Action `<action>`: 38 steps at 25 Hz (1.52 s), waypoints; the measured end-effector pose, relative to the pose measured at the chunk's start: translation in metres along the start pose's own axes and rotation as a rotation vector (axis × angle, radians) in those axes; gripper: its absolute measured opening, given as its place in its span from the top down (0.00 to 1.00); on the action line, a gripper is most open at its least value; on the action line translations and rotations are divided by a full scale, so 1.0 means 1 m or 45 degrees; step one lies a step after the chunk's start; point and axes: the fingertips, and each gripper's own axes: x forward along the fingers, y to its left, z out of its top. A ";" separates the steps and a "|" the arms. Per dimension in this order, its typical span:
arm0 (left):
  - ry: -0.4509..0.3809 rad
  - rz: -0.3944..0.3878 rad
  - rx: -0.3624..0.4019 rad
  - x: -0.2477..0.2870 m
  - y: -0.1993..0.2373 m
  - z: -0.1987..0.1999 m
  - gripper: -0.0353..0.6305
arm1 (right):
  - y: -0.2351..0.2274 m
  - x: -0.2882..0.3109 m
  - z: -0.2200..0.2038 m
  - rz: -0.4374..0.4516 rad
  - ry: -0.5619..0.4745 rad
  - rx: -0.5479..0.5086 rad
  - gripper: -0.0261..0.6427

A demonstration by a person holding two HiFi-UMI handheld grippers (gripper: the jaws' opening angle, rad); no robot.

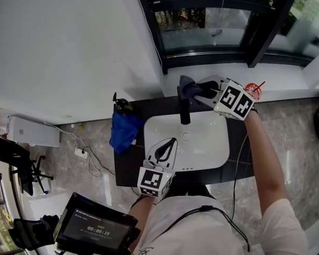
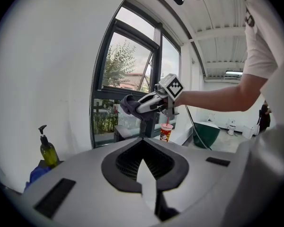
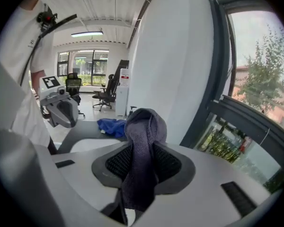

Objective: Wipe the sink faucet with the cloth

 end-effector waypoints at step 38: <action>0.007 0.031 -0.011 0.000 0.006 -0.001 0.96 | 0.085 0.051 -0.046 0.324 0.203 0.054 0.78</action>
